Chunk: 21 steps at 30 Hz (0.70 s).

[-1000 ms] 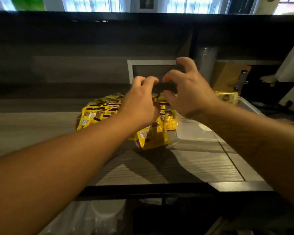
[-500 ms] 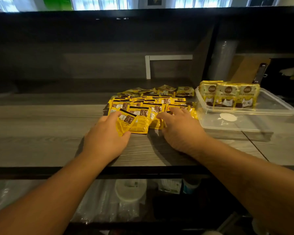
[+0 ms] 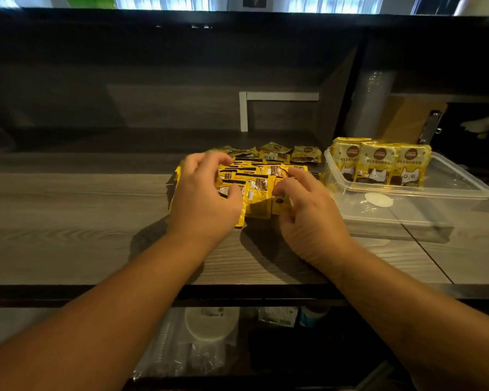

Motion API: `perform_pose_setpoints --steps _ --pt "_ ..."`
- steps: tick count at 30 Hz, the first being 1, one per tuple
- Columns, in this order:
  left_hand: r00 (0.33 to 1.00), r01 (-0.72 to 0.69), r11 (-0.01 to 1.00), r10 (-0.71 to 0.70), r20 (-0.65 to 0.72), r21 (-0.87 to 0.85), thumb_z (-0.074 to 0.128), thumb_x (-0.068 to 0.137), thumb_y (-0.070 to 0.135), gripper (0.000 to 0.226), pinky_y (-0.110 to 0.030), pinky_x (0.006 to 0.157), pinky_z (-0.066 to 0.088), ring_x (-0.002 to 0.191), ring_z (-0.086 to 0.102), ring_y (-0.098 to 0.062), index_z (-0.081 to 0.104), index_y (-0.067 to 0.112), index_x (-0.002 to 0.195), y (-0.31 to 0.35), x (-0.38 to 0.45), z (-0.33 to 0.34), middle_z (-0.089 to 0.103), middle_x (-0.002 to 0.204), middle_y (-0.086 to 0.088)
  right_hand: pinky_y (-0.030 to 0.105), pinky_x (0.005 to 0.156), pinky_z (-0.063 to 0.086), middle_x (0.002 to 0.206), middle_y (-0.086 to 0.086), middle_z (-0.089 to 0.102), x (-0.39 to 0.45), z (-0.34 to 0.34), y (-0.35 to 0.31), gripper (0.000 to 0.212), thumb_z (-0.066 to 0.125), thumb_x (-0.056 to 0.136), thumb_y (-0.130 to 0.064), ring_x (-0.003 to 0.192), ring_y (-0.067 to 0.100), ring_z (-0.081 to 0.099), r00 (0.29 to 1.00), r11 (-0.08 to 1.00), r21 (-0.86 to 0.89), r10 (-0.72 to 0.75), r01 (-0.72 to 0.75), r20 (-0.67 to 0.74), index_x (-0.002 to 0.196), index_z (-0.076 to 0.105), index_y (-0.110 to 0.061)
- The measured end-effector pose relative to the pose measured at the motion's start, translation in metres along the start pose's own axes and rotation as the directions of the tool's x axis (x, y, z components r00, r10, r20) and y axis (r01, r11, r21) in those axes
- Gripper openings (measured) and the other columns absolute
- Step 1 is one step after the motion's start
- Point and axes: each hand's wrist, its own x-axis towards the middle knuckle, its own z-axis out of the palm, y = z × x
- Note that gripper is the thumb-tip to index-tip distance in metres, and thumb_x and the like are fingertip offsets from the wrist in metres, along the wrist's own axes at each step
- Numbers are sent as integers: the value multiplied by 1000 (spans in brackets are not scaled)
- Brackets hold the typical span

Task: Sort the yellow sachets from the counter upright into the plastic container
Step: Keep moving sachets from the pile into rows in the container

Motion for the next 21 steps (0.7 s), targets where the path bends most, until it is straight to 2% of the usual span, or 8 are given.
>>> perform_pose_setpoints --steps 2,4,6,9,12,15,19,21 --pt "998 -66 998 66 25 13 62 87 4 42 -6 72 37 102 49 -7 58 26 122 6 1 13 47 128 4 21 93 45 137 -6 42 -1 -1 -1 56 58 80 12 126 14 42 996 992 129 -1 12 -87 114 58 -33" --pt "990 -132 991 131 53 22 57 86 -5 48 -7 76 37 107 49 -9 59 25 123 5 -1 26 49 129 3 8 88 37 124 -13 43 -3 -6 -3 65 54 81 16 117 4 42 991 973 232 42 -11 -128 123 57 -34" --pt "985 -163 987 163 57 -3 53 84 -11 52 -11 82 39 112 51 -13 61 22 123 0 -2 34 51 129 1 10 82 46 114 -20 48 -4 -15 -5 65 54 85 13 105 -3 51 980 928 372 89 -17 -178 128 51 -36" --pt "988 -152 983 154 9 -103 49 86 -12 52 -19 87 49 113 53 -13 60 21 125 -5 -2 34 55 126 3 19 65 57 102 -18 55 3 -33 -10 50 60 90 2 90 3 64 950 754 652 255 -80 -179 117 47 -37" --pt "981 -194 964 194 -21 -184 49 87 -10 51 -20 78 49 106 54 -9 58 22 126 -4 -4 27 53 118 12 27 59 59 99 -9 62 16 -50 -7 36 65 89 -5 86 13 68 926 652 743 356 -148 -128 112 52 -30" --pt "974 -224 939 226 -23 -261 51 90 -7 50 -16 86 49 110 54 -2 55 27 128 1 -10 25 54 120 16 23 55 54 97 -4 66 24 -61 -2 29 66 90 -8 85 15 71 927 595 789 363 -151 -96 107 54 -29" --pt "995 -95 915 101 -5 -393 53 93 -5 48 -28 58 58 82 64 -8 57 31 123 18 -8 25 62 110 14 25 52 54 89 -5 68 27 -72 6 29 65 89 -6 77 13 72 932 611 777 349 -151 -94 105 57 -28" --pt "996 85 854 -68 51 -513 52 93 -8 49 -30 61 61 91 66 -4 59 35 117 31 -1 25 63 109 13 29 54 55 92 -2 69 27 -77 11 30 65 88 -5 80 16 72 934 619 768 347 -161 -84 107 58 -27"
